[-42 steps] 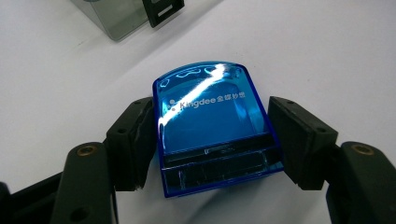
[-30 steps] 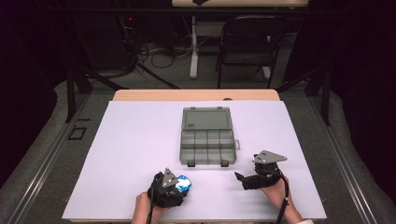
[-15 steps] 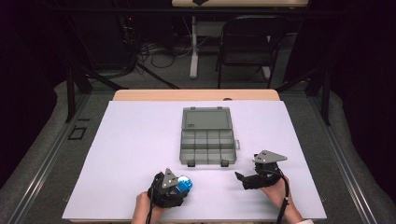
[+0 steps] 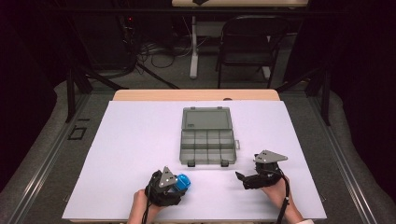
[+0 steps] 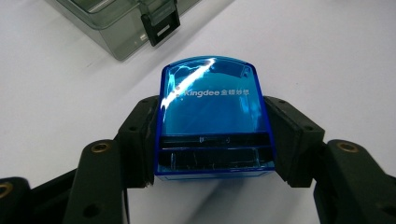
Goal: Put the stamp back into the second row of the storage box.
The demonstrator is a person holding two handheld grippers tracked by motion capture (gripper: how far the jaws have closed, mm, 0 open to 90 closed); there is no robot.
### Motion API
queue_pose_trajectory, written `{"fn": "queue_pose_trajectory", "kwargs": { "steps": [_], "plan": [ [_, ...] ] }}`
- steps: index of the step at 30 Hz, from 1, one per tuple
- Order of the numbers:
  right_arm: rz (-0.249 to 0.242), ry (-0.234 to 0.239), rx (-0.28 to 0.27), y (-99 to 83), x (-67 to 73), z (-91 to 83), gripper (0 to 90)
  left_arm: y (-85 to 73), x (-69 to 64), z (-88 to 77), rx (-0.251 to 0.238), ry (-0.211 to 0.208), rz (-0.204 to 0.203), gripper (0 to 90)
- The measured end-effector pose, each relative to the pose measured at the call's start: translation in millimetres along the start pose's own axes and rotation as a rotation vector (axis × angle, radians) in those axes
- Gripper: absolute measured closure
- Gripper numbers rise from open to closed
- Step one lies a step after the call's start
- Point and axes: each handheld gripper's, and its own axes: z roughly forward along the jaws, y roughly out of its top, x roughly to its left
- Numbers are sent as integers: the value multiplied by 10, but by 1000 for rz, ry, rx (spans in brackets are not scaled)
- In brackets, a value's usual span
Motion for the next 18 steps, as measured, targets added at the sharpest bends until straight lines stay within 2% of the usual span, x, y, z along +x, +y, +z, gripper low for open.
{"fn": "queue_pose_trajectory", "kwargs": {
  "steps": [18],
  "plan": [
    [-7, -7, 4, 1, 5, 13, 2, 89, 98, -137, -31, 10, 39, 413]
  ]
}}
